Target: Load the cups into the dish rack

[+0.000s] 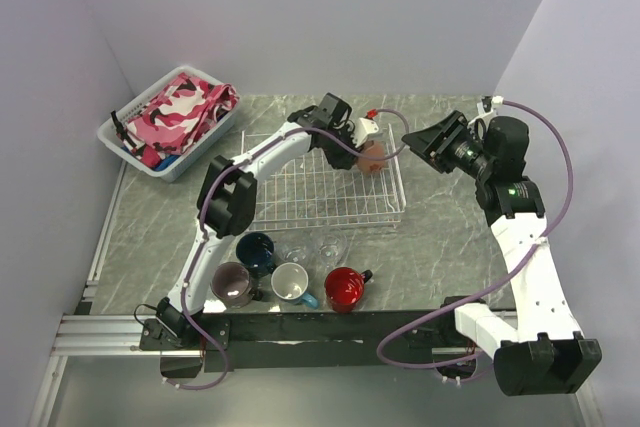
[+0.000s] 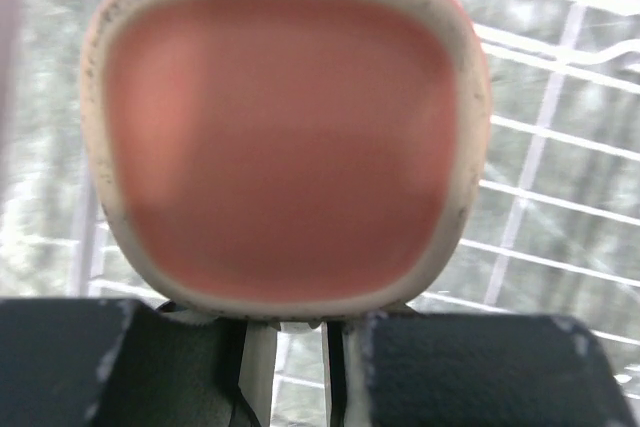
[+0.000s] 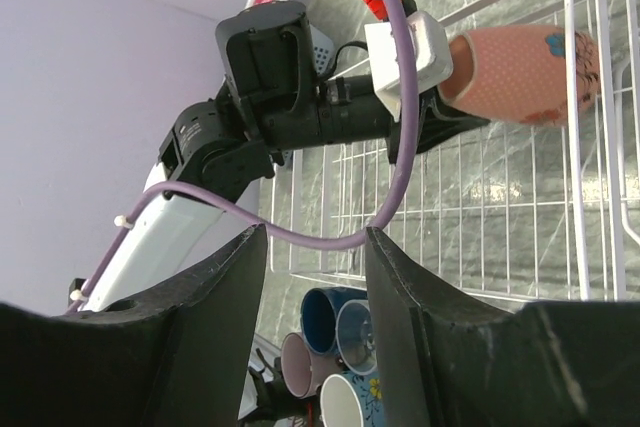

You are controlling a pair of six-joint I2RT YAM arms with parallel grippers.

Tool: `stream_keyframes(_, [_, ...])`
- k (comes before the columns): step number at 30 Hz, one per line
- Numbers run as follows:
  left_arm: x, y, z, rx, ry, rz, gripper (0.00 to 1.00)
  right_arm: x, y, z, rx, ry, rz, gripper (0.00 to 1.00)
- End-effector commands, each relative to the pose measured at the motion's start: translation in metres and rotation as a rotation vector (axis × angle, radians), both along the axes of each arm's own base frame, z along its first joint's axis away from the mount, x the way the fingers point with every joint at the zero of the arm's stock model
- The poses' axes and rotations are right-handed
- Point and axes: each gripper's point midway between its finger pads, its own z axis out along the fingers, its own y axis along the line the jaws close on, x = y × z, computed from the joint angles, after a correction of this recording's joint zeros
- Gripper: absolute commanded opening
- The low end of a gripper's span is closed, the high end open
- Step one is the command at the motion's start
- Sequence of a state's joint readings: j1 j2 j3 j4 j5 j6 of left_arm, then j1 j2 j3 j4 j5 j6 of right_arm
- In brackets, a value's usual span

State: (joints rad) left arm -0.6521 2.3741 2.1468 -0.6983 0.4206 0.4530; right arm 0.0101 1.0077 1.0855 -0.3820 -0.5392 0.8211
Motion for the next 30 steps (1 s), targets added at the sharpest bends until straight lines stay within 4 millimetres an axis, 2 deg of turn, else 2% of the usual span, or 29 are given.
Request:
stream_keyframes(1, [0.026, 0.008, 0.025, 0.031, -0.177, 0.011, 0.15, -0.006, -0.001, 0.011, -0.008, -0.055, 0.008, 0.52])
stream_keyframes(4, [0.033, 0.013, 0.029, 0.049, -0.205, 0.022, 0.15, -0.006, 0.000, 0.011, -0.007, -0.056, 0.009, 0.52])
stream_keyframes(5, [0.033, 0.013, 0.031, 0.045, -0.207, 0.019, 0.16, -0.004, -0.008, 0.010, -0.003, -0.052, -0.015, 0.52])
stream_keyframes(7, [0.034, 0.013, 0.037, 0.037, -0.216, 0.013, 0.24, -0.003, -0.008, 0.012, 0.000, -0.057, -0.016, 0.52])
stream_keyframes(8, [0.033, 0.013, 0.040, 0.040, -0.219, 0.005, 0.33, -0.003, -0.008, 0.011, 0.001, -0.056, -0.017, 0.52])
stream_keyframes(9, [0.034, 0.013, 0.043, 0.038, -0.225, 0.006, 0.56, -0.003, -0.007, 0.013, 0.003, -0.061, -0.014, 0.52])
stream_keyframes(11, [0.033, 0.015, 0.047, 0.041, -0.224, -0.002, 0.71, -0.003, -0.007, 0.013, 0.006, -0.060, -0.013, 0.52])
stream_keyframes(12, [0.032, 0.015, 0.050, 0.036, -0.223, -0.002, 0.87, -0.002, -0.007, 0.013, 0.007, -0.059, -0.015, 0.52])
stream_keyframes(14, [0.032, 0.018, 0.054, 0.032, -0.216, 0.004, 0.92, -0.003, -0.007, 0.014, 0.009, -0.063, -0.014, 0.52])
stream_keyframes(15, [0.033, 0.020, 0.055, 0.032, -0.217, 0.009, 0.99, -0.002, -0.007, 0.013, 0.012, -0.061, -0.014, 0.52])
stream_keyframes(19, [0.036, 0.021, 0.072, -0.007, -0.216, 0.033, 0.96, -0.002, -0.006, 0.015, 0.016, -0.067, -0.012, 0.52])
stream_keyframes(22, [0.038, 0.017, 0.100, -0.072, -0.220, 0.050, 0.97, -0.002, -0.007, 0.015, 0.009, -0.066, -0.014, 0.52])
stream_keyframes(23, [0.039, 0.014, 0.117, -0.110, -0.230, 0.054, 0.96, -0.002, -0.008, 0.014, 0.006, -0.061, -0.018, 0.52])
stream_keyframes(25, [0.038, 0.018, 0.140, -0.146, -0.227, 0.066, 0.96, -0.002, -0.009, 0.014, -0.004, -0.063, -0.020, 0.52])
stream_keyframes(26, [0.039, 0.020, 0.161, -0.185, -0.233, 0.083, 0.96, -0.003, -0.009, 0.013, -0.012, -0.057, -0.018, 0.52])
stream_keyframes(27, [0.043, 0.029, 0.173, -0.206, -0.230, 0.104, 0.97, -0.003, -0.010, 0.011, -0.023, -0.051, -0.017, 0.52])
stream_keyframes(28, [0.040, 0.037, 0.192, -0.229, -0.238, 0.120, 0.96, -0.001, -0.013, 0.006, -0.071, -0.049, -0.012, 0.52])
stream_keyframes(29, [0.040, 0.045, 0.198, -0.239, -0.232, 0.144, 0.97, -0.002, -0.013, -0.008, -0.105, 0.028, 0.000, 0.52])
stream_keyframes(30, [0.044, 0.061, 0.205, -0.241, -0.240, 0.181, 0.96, -0.006, -0.005, -0.018, -0.149, 0.071, 0.038, 0.52])
